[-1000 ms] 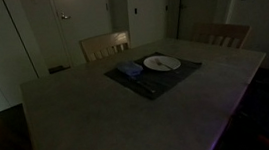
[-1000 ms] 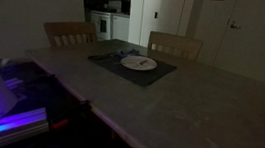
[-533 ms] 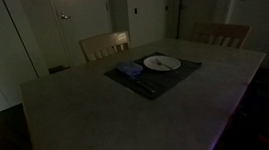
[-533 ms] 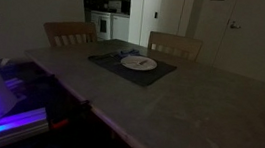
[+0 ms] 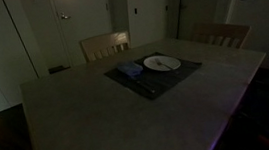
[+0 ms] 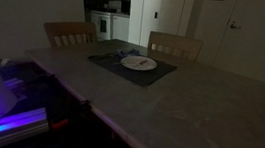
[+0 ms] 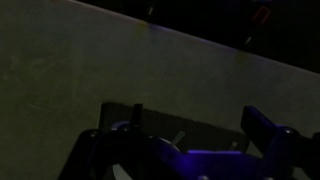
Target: Take the fork on the plate and put it on the table
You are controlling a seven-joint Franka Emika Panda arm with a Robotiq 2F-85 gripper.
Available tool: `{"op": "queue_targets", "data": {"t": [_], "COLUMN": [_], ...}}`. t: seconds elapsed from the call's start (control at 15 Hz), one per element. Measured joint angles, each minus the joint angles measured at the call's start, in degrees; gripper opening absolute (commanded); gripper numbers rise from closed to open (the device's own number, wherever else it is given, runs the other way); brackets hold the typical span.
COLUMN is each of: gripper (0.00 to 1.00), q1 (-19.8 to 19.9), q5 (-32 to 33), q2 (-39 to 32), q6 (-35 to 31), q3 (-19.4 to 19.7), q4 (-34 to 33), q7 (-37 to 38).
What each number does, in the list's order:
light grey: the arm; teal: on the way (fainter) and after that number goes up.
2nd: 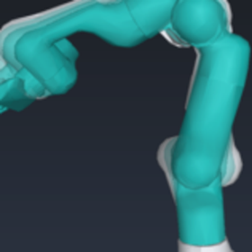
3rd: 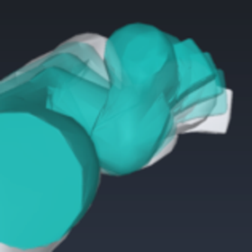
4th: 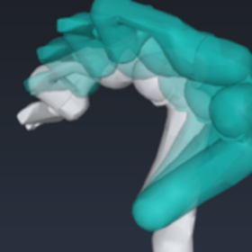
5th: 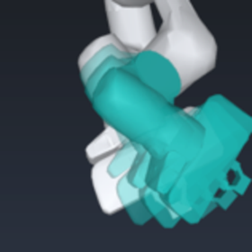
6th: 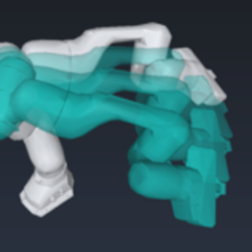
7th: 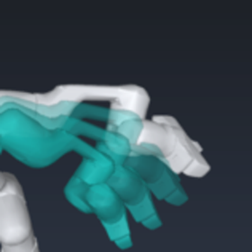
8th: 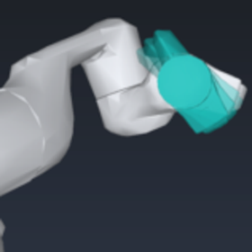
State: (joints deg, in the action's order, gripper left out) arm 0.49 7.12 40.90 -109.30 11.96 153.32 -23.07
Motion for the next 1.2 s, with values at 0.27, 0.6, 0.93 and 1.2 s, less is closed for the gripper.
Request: {"op": "queue_targets", "data": {"t": [0.27,0.6,0.93,1.2], "gripper": [1.00,1.00,1.00,1.00], "q1": [-0.25,-0.47,-0.90,-1.56], "q5": [0.00,0.00,0.00,0.00], "q2": [-0.03,-0.34,-0.51,-0.49], "q6": [-0.43,-1.23,-1.82,-2.49], "q3": [0.00,0.00,0.00,0.00], "q4": [0.00,0.00,0.19,0.82], "q7": [-0.62,-2.14,-3.59,-4.40]}}
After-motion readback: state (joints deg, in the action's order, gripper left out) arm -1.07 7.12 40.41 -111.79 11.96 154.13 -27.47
